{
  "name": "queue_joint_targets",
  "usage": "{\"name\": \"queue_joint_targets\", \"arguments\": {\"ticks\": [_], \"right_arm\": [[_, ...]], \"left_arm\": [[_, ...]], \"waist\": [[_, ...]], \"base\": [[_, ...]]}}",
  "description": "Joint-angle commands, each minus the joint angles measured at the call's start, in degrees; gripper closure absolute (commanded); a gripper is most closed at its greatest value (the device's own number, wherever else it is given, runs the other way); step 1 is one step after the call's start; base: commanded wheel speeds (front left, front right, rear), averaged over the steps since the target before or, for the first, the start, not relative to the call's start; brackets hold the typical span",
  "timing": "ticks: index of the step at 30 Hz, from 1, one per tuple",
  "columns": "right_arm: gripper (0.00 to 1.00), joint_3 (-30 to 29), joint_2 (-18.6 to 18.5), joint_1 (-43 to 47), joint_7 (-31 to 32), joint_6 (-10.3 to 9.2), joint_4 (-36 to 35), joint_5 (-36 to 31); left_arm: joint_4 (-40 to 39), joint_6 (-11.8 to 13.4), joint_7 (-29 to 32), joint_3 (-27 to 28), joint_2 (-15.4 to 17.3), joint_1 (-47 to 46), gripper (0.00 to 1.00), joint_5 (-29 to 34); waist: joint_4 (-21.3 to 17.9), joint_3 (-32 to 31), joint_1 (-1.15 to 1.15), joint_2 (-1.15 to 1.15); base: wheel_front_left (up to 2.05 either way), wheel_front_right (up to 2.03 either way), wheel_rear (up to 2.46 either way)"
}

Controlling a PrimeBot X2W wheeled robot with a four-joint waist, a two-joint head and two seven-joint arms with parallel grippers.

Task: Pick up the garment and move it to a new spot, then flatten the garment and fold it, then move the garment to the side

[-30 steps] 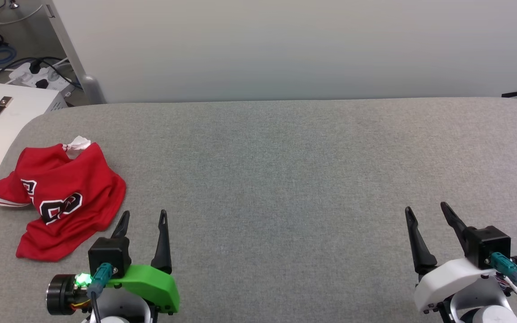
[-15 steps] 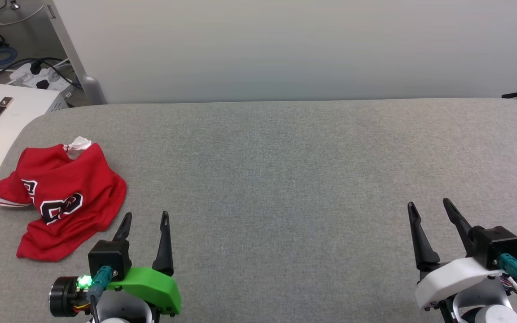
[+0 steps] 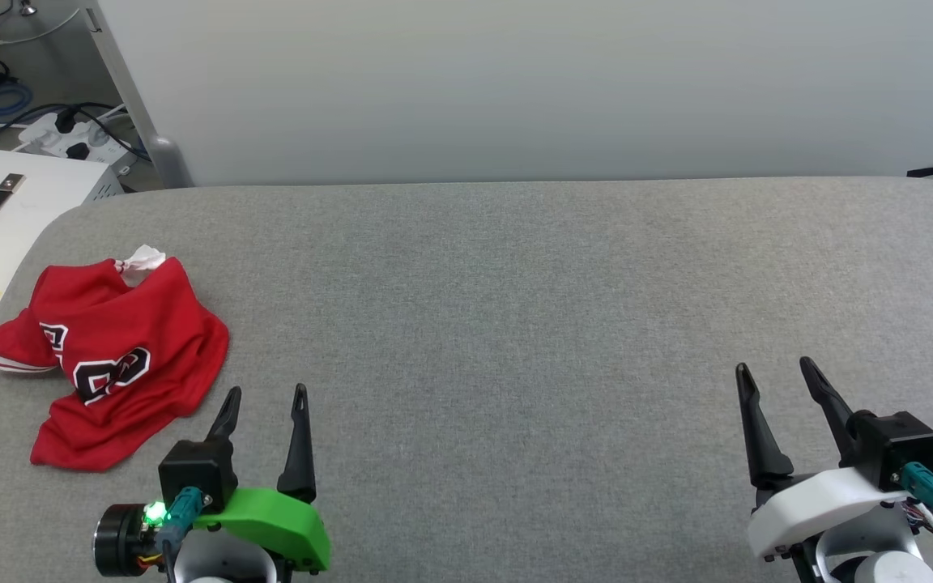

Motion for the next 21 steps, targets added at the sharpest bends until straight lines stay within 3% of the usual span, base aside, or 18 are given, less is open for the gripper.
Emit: {"name": "queue_joint_targets", "arguments": {"ticks": [1,21], "right_arm": [[0.0,0.04,-0.01,-0.31,-0.67,-0.02,0.42,0.21],[0.0,-0.84,-0.01,-0.63,-3.0,-0.03,2.05,0.32]], "left_arm": [[0.46,-0.36,-0.58,-0.15,-0.11,0.93,0.0,-0.46],[2.91,-0.53,-2.95,-1.2,-0.16,1.04,0.0,-1.86]], "waist": [[-0.01,0.03,0.0,0.0],[-0.06,0.26,0.0,0.0]], "base": [[0.0,0.0,0.0],[0.0,0.0,0.0]]}}
